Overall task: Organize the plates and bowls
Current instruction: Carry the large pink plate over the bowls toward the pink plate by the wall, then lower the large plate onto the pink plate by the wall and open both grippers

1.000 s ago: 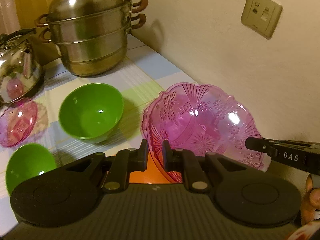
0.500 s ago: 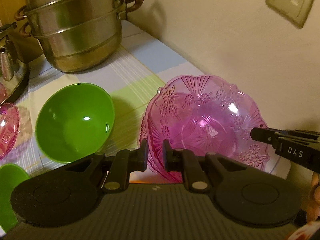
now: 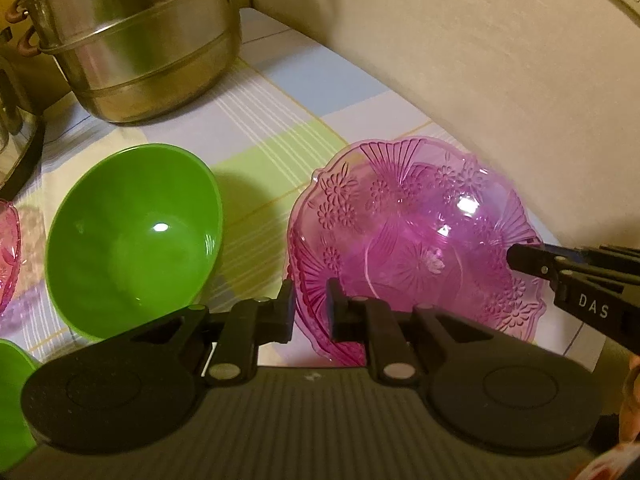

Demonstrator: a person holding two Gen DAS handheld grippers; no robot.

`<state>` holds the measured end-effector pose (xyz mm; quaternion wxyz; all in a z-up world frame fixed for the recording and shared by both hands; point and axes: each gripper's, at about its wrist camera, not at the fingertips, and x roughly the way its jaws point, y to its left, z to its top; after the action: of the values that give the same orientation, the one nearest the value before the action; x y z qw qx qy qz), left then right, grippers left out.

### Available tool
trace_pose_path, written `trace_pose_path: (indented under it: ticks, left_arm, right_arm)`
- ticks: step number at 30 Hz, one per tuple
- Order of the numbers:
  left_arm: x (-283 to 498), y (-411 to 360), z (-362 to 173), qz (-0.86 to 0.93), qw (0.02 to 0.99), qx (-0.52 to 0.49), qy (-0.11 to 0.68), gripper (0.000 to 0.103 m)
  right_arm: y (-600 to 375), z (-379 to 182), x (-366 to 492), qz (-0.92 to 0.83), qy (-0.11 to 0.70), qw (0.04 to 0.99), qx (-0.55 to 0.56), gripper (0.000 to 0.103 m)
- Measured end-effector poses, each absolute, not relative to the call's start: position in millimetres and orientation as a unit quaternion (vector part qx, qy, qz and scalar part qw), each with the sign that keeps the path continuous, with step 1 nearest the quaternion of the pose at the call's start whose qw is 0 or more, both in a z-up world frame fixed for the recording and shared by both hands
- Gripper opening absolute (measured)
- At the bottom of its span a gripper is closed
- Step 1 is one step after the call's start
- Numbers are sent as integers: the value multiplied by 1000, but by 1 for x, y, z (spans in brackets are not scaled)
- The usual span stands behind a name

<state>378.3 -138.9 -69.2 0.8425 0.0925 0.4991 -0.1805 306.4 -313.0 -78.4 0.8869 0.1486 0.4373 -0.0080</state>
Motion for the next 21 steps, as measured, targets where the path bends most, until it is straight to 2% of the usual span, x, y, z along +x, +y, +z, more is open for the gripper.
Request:
trace_pose_path:
  ticks: [18,19,20,21]
  left_arm:
    - [384,-145,-81,-173,839,120,502,17]
    - [384,-145,-81,-171,841,124,499,18]
    - [384,-145,-81,-170,842,122,497,23]
    - [384,-144,-81,-169,842,117,498,26]
  right_arm:
    - [-308,-90,313,-7,445,885,135,13]
    - [-307,-90,314,-6,443,887,132,14]
    - [-306,-91,314,-6,443,887,127,17]
    - [-306,-91,315,-7,443,888,125,22]
